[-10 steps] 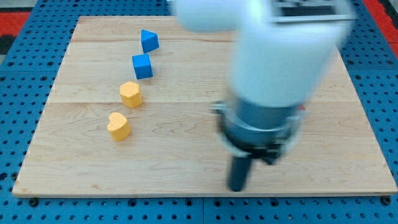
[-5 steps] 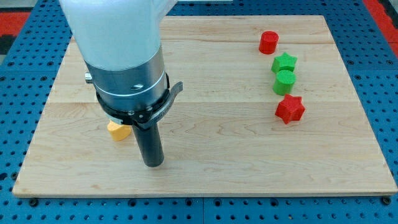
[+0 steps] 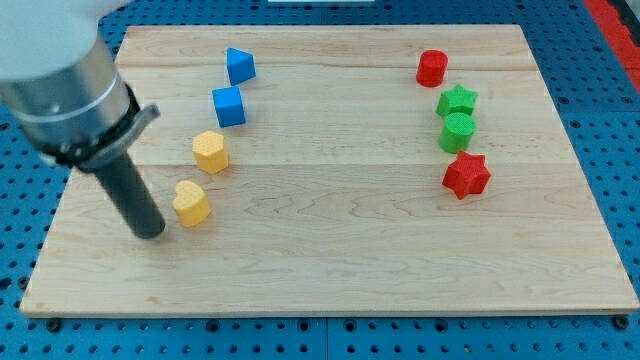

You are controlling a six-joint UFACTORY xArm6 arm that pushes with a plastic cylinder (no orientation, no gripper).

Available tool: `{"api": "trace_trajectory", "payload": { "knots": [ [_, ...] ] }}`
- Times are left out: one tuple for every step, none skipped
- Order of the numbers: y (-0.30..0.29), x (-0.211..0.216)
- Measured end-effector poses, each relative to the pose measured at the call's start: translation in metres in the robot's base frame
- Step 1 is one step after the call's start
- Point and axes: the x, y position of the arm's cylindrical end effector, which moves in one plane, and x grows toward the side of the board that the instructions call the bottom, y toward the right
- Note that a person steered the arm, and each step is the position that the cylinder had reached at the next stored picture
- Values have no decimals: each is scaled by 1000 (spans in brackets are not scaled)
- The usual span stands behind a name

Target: Keep yellow heart in between green star and yellow hexagon

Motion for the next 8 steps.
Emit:
{"api": "trace_trajectory", "payload": {
  "knots": [
    [37, -18],
    [78, -6],
    [63, 10],
    [76, 52],
    [94, 40],
    [94, 18],
    [94, -6],
    [100, -32]
  ]
}}
